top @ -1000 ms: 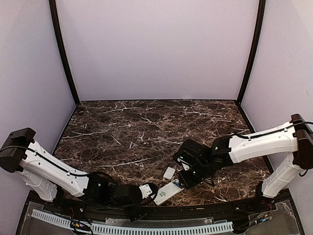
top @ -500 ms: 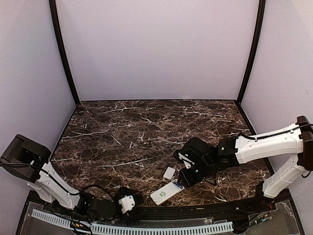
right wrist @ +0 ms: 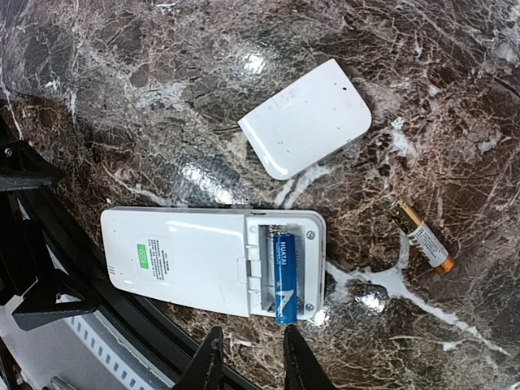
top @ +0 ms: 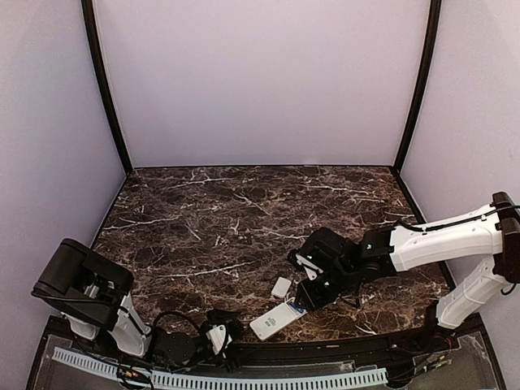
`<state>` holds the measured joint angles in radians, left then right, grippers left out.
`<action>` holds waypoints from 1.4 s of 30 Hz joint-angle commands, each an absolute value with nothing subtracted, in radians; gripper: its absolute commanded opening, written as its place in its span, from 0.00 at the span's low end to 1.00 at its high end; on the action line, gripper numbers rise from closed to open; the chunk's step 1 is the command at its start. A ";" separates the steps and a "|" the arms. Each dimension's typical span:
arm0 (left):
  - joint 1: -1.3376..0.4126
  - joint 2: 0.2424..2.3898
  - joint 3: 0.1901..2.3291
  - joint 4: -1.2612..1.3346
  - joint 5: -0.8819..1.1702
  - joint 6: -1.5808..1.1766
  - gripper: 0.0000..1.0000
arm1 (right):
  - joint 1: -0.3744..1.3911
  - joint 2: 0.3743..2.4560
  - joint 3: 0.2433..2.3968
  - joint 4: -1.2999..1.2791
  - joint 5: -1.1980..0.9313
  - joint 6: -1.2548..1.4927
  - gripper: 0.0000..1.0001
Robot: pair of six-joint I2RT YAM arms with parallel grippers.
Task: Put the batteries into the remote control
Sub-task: Hold the remote control without the battery cover at the center of the board.
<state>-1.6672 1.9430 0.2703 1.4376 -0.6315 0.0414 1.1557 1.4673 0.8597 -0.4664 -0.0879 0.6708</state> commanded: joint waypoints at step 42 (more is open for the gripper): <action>-1.557 1.990 0.426 1.140 -0.466 -0.125 0.64 | 1.139 1.565 0.925 -0.551 -0.035 0.574 0.22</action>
